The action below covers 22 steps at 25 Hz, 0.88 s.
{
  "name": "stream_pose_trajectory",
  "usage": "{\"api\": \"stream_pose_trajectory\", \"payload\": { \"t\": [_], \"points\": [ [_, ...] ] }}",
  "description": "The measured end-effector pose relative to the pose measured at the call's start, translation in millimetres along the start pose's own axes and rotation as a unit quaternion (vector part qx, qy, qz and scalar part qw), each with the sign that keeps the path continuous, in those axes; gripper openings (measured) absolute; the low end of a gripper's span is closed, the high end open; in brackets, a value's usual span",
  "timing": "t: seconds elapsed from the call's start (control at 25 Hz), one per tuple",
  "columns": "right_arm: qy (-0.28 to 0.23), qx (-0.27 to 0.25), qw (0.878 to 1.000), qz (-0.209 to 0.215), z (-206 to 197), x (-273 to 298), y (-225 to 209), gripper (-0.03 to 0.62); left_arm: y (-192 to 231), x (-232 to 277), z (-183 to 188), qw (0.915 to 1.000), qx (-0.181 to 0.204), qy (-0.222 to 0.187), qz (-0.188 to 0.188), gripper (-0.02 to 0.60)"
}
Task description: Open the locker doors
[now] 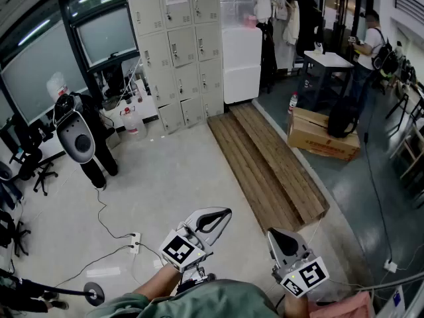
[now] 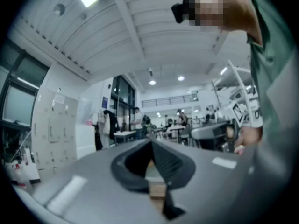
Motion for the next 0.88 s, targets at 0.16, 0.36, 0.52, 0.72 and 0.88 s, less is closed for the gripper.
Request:
{"api": "stream_pose_trajectory", "payload": {
  "t": [0.16,0.36,0.52,0.72,0.88],
  "points": [
    [0.005,-0.002,1.0,0.014,5,-5,2,0.005,-15,5,7,0.9999,0.008,-0.008,-0.009,0.003],
    [0.003,-0.008,1.0,0.012,8,-24,-10,0.005,-24,12,10,0.9999,0.006,-0.005,0.008,0.003],
    [0.004,-0.002,1.0,0.012,0,-36,-15,0.005,-33,13,8,0.9999,0.014,-0.001,0.009,0.003],
    [0.006,0.005,1.0,0.03,-6,-47,-26,0.005,-38,9,4,0.999,0.028,0.017,0.029,0.003],
    [0.001,0.024,0.999,0.032,-17,-53,-39,0.005,-37,7,-1,0.9979,0.026,0.035,0.048,0.003]
  ]
}}
Point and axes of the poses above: the fingertips, and each gripper's own axes: x forward along the fingers, y to its left, z out of its top, the point moved 7 cm from there along -x, backward along the fingers, and after that the axes turned 13 degrees about z, right-handed, at the moved point
